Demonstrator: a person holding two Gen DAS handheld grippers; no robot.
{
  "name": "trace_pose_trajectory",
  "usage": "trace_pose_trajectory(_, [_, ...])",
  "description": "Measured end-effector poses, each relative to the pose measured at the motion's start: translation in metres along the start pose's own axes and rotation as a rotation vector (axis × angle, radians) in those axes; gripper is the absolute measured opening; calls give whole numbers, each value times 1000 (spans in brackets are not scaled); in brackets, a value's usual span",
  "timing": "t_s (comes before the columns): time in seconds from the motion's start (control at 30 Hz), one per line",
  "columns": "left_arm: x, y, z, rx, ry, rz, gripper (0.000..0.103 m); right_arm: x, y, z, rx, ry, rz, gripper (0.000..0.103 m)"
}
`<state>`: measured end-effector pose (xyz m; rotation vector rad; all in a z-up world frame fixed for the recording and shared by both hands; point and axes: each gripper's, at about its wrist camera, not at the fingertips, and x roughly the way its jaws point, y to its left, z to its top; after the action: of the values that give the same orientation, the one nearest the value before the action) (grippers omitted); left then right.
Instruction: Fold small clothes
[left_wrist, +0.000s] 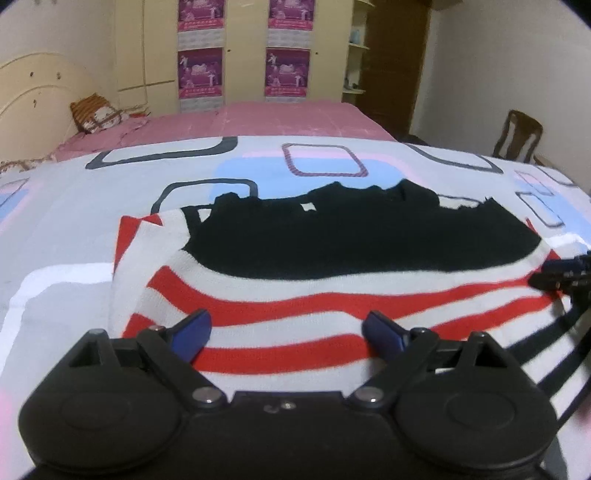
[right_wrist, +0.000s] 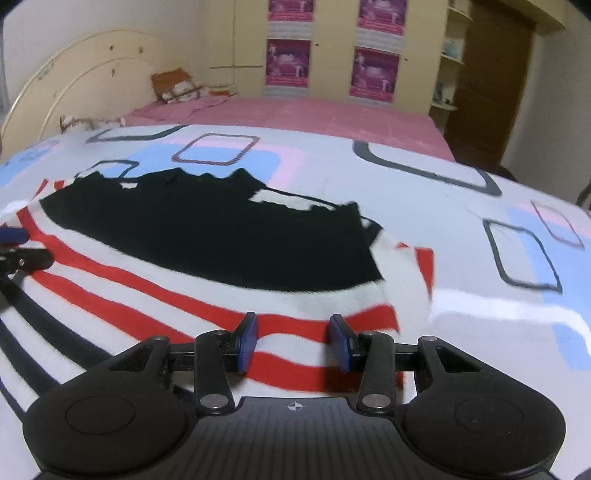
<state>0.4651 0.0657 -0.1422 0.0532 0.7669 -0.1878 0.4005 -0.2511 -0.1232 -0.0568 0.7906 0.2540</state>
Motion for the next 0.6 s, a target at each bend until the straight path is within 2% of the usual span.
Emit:
trace_pose_trajectory(0.07, [0,-5,4,0,8,23,88,-2,6,2,-5,6,-25,41])
trace_pose_trajectory(0.13, [-5,-14,8,3,13,20,76,-12,15,8,31,-13,-17,41])
trace_pose_trajectory(0.23, [-16,-35,3,26,-3,-32,76,-27,38,10,62,-76,29,42])
trace_pose_trajectory(0.3, [-16,-49,-3,48,2,-36,76,-23,60,11,35,-61,76,42])
trace_pose_trajectory(0.37, [-18,-57,-7,49,-4,-26,76,-16,82,5,-3,-7,114,41])
trace_pose_trajectory(0.47, [-20,-56,-9,29,8,-26,76,-17,95,-4,-75,-19,75,41])
trace_pose_trajectory(0.53, [-26,-54,-9,44,15,-21,76,-22,89,-3,-62,-3,85,41])
trace_pose_trajectory(0.6, [-31,-47,-13,56,20,4,77,-25,78,-2,-52,10,56,41])
